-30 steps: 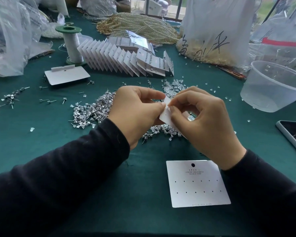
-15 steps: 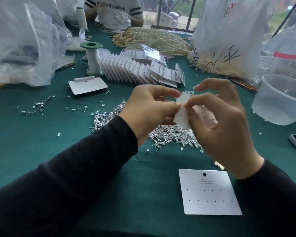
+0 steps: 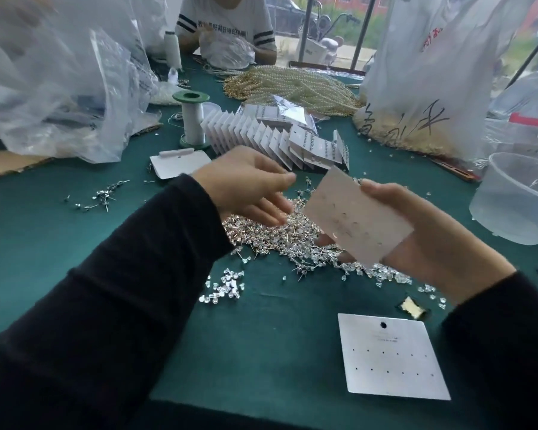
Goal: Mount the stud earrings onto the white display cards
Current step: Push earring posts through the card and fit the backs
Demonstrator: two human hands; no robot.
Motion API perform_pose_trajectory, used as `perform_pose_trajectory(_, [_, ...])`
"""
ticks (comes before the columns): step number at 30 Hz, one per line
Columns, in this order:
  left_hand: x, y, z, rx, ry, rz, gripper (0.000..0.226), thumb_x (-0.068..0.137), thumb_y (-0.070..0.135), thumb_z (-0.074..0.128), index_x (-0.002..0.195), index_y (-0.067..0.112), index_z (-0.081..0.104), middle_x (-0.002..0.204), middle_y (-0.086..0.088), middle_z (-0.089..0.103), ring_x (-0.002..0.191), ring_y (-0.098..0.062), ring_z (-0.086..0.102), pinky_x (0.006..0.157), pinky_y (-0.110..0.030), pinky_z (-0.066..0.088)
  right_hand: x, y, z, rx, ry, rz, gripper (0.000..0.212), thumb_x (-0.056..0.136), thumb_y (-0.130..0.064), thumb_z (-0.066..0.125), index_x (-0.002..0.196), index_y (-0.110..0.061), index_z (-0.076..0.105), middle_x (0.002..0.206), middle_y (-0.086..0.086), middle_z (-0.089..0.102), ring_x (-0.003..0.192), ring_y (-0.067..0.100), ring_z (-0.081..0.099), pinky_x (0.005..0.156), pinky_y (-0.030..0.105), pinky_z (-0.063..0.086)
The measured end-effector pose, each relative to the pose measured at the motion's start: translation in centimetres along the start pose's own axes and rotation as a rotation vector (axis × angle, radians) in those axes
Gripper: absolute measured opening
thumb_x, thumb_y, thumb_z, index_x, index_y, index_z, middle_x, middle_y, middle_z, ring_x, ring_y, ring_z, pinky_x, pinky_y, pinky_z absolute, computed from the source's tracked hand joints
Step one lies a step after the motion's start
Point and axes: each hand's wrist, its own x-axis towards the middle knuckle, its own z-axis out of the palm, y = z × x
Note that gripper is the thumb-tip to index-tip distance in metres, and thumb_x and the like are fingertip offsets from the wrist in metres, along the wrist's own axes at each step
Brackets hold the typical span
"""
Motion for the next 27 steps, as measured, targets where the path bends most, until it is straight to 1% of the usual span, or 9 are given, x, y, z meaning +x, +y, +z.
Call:
perform_pose_trajectory(3, [-0.4,-0.8,-3.5,0.509,0.128,0.15,0.012,0.078,0.017,0.069,0.089,0.022,0.067,0.071,0.005,0.069,0.057,-0.002,0.065,0.05,-0.013,0.049,-0.3,0.5,-0.2,0.268,-0.019,0.047,0.036,0.067,-0.04,0.069,0.095,-0.017,0.073,0.094,0.016,0.071,0.083,0.04,0.068,0.054,0.032,0.055])
perform_pose_trajectory(5, [-1.0,-1.3,-5.5,0.663,0.145,0.167,0.016,0.073,0.018,0.073,0.08,0.031,0.069,0.071,0.012,0.068,0.063,0.0,0.064,0.059,-0.016,0.047,-0.1,0.6,-0.3,0.307,0.024,0.056,0.036,0.074,-0.039,0.057,0.092,-0.013,0.074,0.09,0.017,0.071,0.079,0.04,0.068,0.051,0.031,0.055])
perform_pose_trajectory(8, [-2.0,-2.1,-7.3,0.631,0.097,0.123,0.014,0.067,0.023,0.078,0.076,0.032,0.073,0.072,0.001,0.071,0.069,-0.01,0.064,0.067,-0.024,0.049,-0.1,0.8,-0.1,0.339,0.066,0.047,0.038,0.075,-0.037,0.054,0.095,-0.01,0.072,0.089,0.019,0.07,0.079,0.042,0.067,0.051,0.033,0.055])
perform_pose_trajectory(11, [-3.0,-2.9,-7.7,0.576,0.019,0.114,0.026,0.056,0.035,0.08,0.081,0.031,0.074,0.075,0.002,0.072,0.064,-0.003,0.061,0.063,-0.015,0.049,-0.2,1.1,0.0,0.331,0.108,0.03,0.045,0.075,-0.036,0.054,0.112,-0.011,0.059,0.091,0.019,0.07,0.082,0.041,0.067,0.054,0.035,0.055])
perform_pose_trajectory(15, [-3.5,-4.0,-7.1,0.626,-0.036,0.091,0.019,0.065,0.019,0.081,0.079,0.03,0.073,0.071,0.012,0.07,0.062,0.0,0.058,0.063,-0.012,0.046,-0.1,1.3,0.2,0.323,0.163,0.003,0.045,0.074,-0.034,0.055,0.111,-0.01,0.057,0.09,0.019,0.071,0.084,0.042,0.067,0.058,0.04,0.057])
perform_pose_trajectory(18, [-3.1,-4.4,-7.2,0.661,0.145,0.116,0.019,0.07,0.016,0.077,0.083,0.027,0.071,0.076,0.012,0.069,0.07,-0.005,0.059,0.071,-0.016,0.046,-0.1,1.5,0.5,0.357,0.212,-0.013,0.042,0.073,-0.031,0.056,0.109,-0.008,0.058,0.103,0.023,0.065,0.091,0.045,0.065,0.064,0.048,0.057])
perform_pose_trajectory(20, [-2.7,-4.5,-7.0,0.727,0.254,0.091,0.029,0.071,0.016,0.076,0.099,0.022,0.068,0.089,0.004,0.066,0.076,-0.009,0.058,0.076,-0.02,0.043,0.0,1.6,0.6,0.388,0.221,-0.039,0.047,0.074,-0.028,0.055,0.116,-0.007,0.055,0.114,0.024,0.059,0.096,0.046,0.063,0.068,0.052,0.056])
perform_pose_trajectory(24, [-2.3,-4.7,-6.2,0.805,0.185,0.008,0.036,0.074,0.018,0.074,0.109,0.019,0.066,0.088,0.005,0.062,0.08,-0.01,0.056,0.077,-0.017,0.038,-0.1,1.4,0.4,0.471,0.189,-0.053,0.061,0.076,-0.027,0.051,0.13,0.001,0.043,0.125,0.029,0.053,0.105,0.044,0.06,0.078,0.054,0.053])
perform_pose_trajectory(27, [-2.1,-4.9,-6.0,0.804,0.172,0.001,0.03,0.074,0.018,0.073,0.104,0.019,0.068,0.087,0.005,0.063,0.077,-0.01,0.056,0.074,-0.018,0.039,-0.4,1.2,0.5,0.477,0.196,-0.061,0.061,0.075,-0.028,0.052,0.131,-0.003,0.045,0.121,0.026,0.057,0.1,0.036,0.064,0.072,0.047,0.056])
